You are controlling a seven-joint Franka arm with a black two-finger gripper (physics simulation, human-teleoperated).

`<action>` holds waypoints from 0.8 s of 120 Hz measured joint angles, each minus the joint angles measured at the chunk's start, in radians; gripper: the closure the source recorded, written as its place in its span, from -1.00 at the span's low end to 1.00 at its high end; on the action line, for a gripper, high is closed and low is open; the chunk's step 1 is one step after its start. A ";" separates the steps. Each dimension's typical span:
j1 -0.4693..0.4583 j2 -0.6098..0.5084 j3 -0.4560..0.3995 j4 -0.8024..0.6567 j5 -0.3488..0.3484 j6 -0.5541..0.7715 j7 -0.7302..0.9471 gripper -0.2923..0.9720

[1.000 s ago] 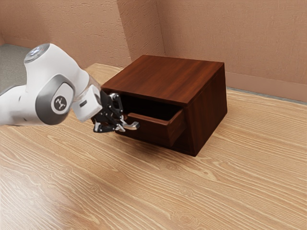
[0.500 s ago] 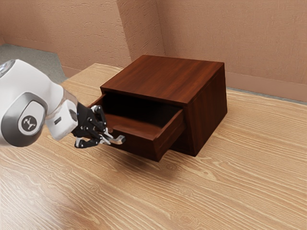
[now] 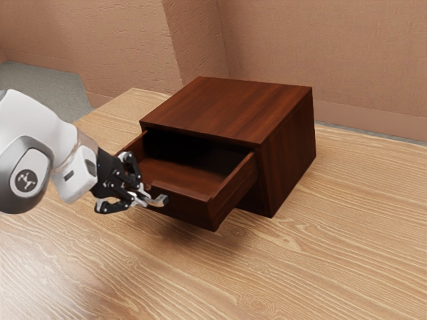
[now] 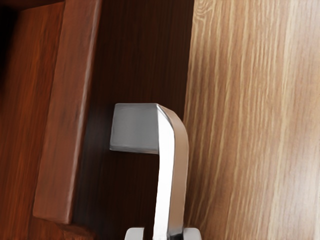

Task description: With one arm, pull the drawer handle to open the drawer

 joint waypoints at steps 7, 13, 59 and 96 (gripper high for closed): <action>0.001 -0.003 -0.001 0.000 0.000 -0.006 -0.002 0.52; 0.001 -0.004 -0.001 0.000 0.000 -0.012 -0.003 0.46; 0.002 -0.039 -0.028 0.042 -0.003 -0.074 -0.015 0.21; 0.005 0.474 -0.019 0.911 0.019 -0.573 -0.048 -0.19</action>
